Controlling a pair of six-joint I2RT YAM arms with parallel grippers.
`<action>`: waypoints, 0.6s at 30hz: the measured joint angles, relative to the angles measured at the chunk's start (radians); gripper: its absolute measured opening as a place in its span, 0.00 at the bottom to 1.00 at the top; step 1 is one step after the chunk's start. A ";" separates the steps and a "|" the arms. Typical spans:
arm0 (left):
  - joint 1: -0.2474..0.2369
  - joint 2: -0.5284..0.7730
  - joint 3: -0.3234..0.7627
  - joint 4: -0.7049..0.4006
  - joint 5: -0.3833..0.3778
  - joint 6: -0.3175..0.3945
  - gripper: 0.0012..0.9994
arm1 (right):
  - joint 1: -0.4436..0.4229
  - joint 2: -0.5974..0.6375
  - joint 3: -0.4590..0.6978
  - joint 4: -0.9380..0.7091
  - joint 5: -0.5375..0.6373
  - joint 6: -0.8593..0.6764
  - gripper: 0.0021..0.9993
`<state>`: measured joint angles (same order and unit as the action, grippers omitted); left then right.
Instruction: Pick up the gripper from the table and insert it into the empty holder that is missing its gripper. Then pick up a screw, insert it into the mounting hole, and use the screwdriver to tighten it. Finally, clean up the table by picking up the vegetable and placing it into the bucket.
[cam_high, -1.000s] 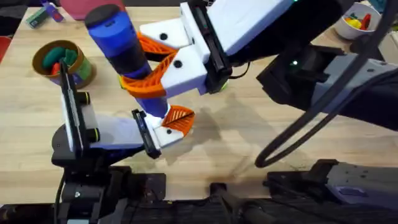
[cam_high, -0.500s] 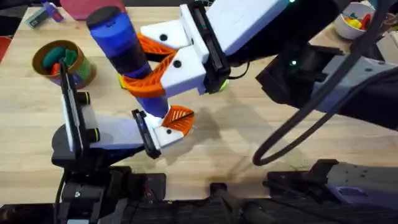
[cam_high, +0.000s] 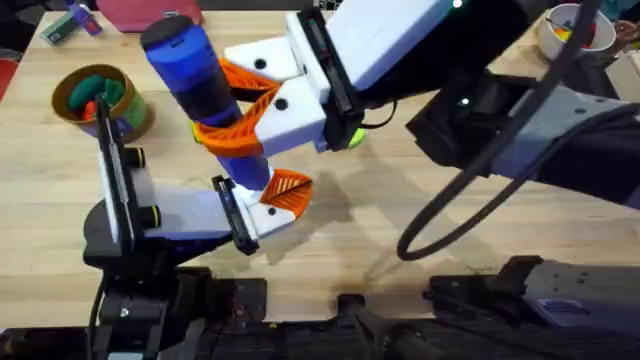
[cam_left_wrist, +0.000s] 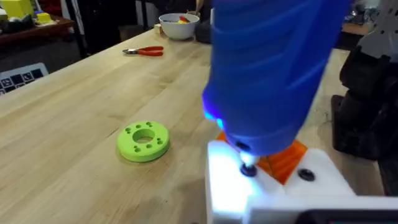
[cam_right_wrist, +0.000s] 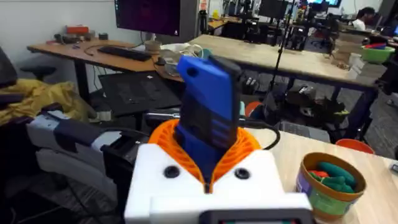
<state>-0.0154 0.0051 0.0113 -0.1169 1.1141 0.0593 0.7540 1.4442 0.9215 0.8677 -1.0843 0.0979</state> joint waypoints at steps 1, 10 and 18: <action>0.000 0.000 0.000 0.000 0.000 0.000 0.02 | 0.000 0.003 0.000 0.004 0.002 0.002 0.02; 0.000 0.000 0.000 0.000 0.000 0.000 0.02 | 0.000 0.004 0.000 0.006 0.005 0.003 0.02; 0.000 0.000 0.000 0.000 0.000 0.000 0.02 | 0.000 0.004 0.000 0.007 0.005 0.004 0.02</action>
<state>-0.0154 0.0055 0.0113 -0.1169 1.1141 0.0597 0.7540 1.4487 0.9215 0.8747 -1.0798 0.1017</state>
